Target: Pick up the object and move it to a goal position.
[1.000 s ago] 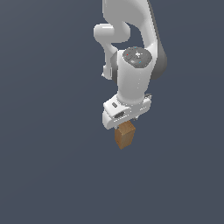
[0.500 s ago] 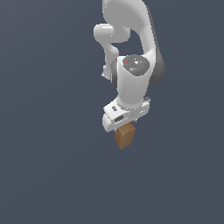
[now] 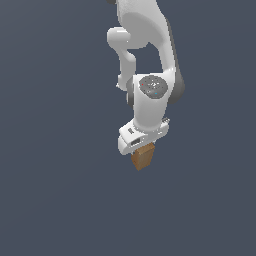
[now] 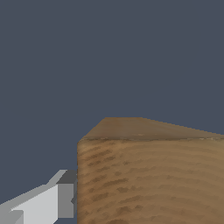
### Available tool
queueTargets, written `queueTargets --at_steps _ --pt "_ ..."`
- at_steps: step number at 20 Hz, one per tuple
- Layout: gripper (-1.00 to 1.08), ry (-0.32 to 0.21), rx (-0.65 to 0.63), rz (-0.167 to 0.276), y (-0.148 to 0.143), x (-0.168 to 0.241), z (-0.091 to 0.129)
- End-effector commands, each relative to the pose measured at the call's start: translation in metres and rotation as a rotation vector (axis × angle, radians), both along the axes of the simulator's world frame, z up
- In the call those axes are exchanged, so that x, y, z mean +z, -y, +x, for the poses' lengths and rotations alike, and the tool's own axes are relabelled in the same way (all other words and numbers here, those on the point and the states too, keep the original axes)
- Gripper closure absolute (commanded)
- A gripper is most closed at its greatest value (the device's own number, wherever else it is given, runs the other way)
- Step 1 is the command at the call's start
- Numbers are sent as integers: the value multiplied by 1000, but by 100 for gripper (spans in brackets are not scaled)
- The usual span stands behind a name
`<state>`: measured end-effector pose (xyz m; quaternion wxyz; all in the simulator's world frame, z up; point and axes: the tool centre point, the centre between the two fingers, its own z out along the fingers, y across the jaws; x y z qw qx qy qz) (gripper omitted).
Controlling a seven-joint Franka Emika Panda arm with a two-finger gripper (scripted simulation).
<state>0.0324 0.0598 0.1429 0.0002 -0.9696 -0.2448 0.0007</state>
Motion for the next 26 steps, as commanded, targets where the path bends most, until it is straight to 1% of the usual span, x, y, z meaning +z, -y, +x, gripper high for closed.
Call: queueTargets --at_steps 1,12,15,20,26 --pt "108 1 0 0 0 0 1" --pt "108 1 0 -1 0 0 1" --pt "108 1 0 -1 -6 3 2" --pt "108 1 0 -1 -28 13 9" --pt "108 1 0 0 -67 33 21"
